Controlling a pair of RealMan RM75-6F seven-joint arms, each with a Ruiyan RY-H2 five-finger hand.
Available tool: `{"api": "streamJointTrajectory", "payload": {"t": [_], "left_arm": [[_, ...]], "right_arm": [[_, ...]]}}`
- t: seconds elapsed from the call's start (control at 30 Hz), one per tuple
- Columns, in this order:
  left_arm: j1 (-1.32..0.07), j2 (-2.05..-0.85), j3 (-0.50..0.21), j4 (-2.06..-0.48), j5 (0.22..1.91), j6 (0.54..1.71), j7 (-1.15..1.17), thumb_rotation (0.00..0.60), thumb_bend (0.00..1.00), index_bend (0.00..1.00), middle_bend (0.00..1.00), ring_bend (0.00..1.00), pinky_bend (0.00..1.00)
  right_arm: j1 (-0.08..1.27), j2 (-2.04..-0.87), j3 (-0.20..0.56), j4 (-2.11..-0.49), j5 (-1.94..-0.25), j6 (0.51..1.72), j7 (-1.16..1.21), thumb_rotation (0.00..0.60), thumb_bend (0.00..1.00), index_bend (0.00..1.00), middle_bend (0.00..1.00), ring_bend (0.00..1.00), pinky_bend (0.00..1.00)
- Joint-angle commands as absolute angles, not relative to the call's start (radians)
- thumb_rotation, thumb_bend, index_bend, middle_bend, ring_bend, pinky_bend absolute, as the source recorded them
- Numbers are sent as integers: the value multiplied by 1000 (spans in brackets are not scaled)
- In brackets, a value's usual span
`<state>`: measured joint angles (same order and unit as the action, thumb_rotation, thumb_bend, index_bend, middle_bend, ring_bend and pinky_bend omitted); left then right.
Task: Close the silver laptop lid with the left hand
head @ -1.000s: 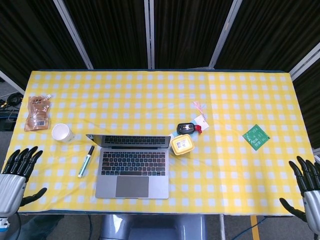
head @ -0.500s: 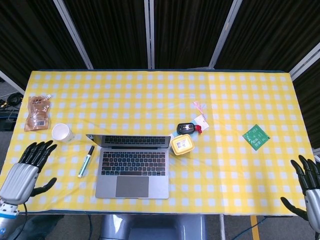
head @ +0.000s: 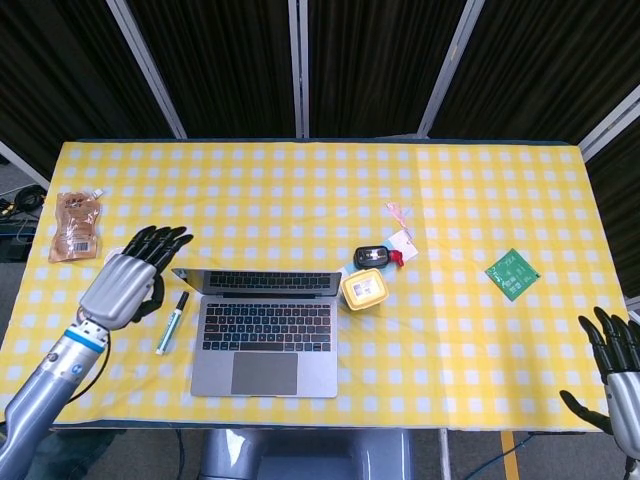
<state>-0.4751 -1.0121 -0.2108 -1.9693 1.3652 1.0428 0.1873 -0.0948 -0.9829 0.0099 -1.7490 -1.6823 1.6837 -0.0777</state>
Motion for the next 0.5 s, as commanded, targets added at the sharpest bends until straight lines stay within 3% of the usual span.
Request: {"api": "streamJointTrajectory", "payload": {"t": [0.03,0.23,0.5], "left_arm": [[-525,-1063,-234,-1950,1313,1001,214,600,1000,155,23,91,179],[-570,-1096,-236,-1934,1261,945,178,600,1000,248,188,259,305],[-584,-1085,-218,-1935,1246,918,139,600,1000,342,250,305,331]], "right_arm": [[-94,-983,11,-1749,-1680,1683,-78,600,0,62,0,0,0],[-95,-982,12,-1749,-1677,1686,-75,600,0,63,0,0,0],[-97,-979,13,-1750,-1678,1691,-70,600,0,63,0,0,0]]}}
